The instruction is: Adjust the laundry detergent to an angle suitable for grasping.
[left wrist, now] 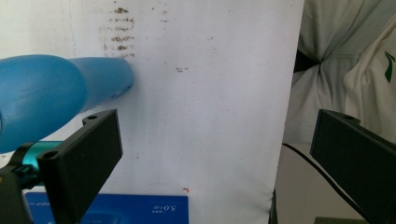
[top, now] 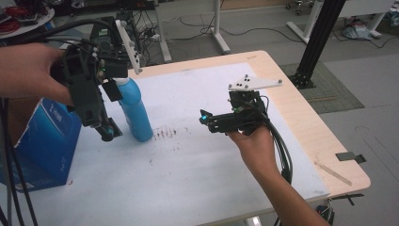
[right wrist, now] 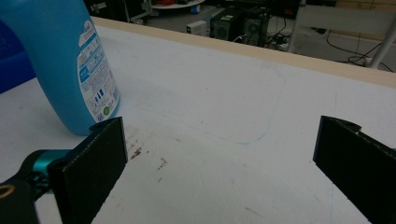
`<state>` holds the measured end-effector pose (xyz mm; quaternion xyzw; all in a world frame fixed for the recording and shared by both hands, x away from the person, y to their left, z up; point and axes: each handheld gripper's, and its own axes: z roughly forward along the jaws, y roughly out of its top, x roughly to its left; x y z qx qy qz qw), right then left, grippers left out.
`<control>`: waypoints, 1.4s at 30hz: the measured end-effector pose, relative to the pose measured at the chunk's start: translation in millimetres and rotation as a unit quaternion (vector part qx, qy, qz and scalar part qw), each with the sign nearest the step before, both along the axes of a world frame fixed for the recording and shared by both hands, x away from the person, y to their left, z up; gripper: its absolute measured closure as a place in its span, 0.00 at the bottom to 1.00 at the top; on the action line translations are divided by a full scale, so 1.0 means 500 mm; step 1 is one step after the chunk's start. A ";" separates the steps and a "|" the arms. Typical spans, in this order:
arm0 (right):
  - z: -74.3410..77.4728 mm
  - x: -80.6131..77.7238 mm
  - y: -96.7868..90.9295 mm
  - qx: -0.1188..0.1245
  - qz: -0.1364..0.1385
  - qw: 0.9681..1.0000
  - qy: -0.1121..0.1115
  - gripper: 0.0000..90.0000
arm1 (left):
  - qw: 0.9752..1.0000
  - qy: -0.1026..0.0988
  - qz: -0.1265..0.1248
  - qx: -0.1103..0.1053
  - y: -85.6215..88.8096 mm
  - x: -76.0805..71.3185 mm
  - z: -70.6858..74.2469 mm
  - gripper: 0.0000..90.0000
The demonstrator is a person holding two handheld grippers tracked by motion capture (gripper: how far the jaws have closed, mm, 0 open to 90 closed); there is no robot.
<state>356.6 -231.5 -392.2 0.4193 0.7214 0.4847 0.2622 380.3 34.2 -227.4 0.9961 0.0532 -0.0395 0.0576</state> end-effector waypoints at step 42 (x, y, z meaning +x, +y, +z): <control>0.008 -0.014 0.222 0.002 0.010 1.000 0.000 0.02 | 0.999 0.009 0.031 0.008 0.112 -0.026 -0.009 0.03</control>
